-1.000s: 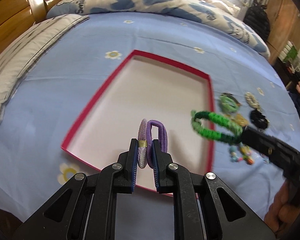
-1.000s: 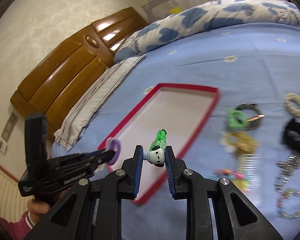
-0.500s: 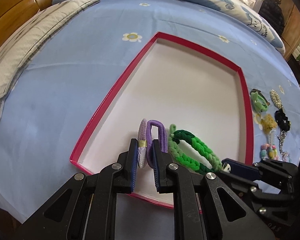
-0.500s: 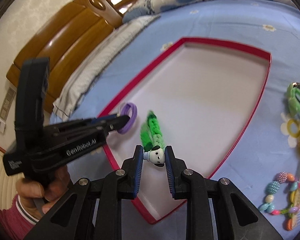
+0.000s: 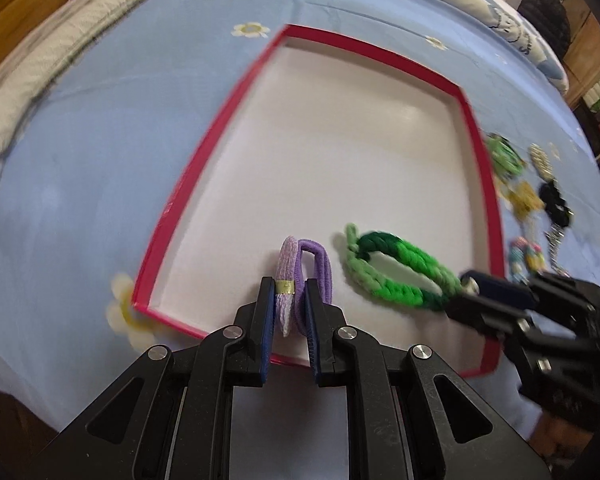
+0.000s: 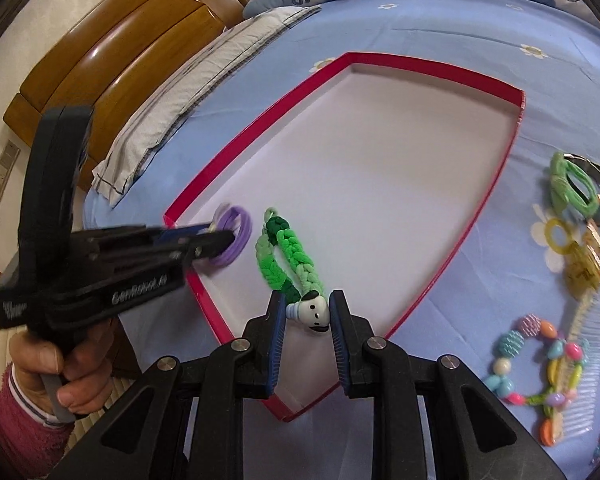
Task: Organize jewelry
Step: 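Carry both items into the red box and open both tools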
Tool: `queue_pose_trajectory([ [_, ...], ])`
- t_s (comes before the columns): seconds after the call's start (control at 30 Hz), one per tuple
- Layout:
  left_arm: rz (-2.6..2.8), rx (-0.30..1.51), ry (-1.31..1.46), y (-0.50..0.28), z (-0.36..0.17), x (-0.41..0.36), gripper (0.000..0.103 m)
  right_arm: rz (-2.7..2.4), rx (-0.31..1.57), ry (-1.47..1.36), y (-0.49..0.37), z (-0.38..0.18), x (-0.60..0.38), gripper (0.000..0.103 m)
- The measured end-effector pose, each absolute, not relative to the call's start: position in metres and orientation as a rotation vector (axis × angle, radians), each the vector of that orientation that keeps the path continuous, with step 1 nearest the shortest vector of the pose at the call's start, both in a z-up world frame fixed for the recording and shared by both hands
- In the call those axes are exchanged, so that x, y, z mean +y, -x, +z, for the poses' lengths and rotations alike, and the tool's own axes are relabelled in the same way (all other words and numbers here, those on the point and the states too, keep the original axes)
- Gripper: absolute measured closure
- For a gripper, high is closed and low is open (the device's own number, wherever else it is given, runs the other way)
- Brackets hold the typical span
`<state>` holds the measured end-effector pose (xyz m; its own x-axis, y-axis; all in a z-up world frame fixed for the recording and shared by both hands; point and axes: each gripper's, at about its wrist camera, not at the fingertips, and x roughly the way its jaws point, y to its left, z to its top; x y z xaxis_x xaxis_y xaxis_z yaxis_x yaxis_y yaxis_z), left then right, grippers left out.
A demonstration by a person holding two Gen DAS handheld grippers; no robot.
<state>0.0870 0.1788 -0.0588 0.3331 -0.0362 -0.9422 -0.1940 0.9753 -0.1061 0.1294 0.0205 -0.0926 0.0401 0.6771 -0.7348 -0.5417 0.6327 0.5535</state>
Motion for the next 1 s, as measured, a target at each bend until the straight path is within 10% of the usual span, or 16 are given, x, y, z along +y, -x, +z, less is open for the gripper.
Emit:
queue_pose_trajectory([
  [0.17, 0.102, 1.232, 0.201, -0.079, -0.058, 0.170, 0.089, 0.926, 1.207, -0.118, -0.122, -0.092, 0.015, 0.080],
  [0.63, 0.164, 1.191, 0.199, -0.076, -0.041, 0.181, 0.041, 0.881, 1.144, -0.092, -0.108, -0.072, 0.005, 0.060],
  [1.0, 0.114, 1.145, 0.198, -0.063, -0.018, 0.150, 0.038, 0.738, 1.088, -0.278, -0.092, -0.061, -0.084, 0.040],
])
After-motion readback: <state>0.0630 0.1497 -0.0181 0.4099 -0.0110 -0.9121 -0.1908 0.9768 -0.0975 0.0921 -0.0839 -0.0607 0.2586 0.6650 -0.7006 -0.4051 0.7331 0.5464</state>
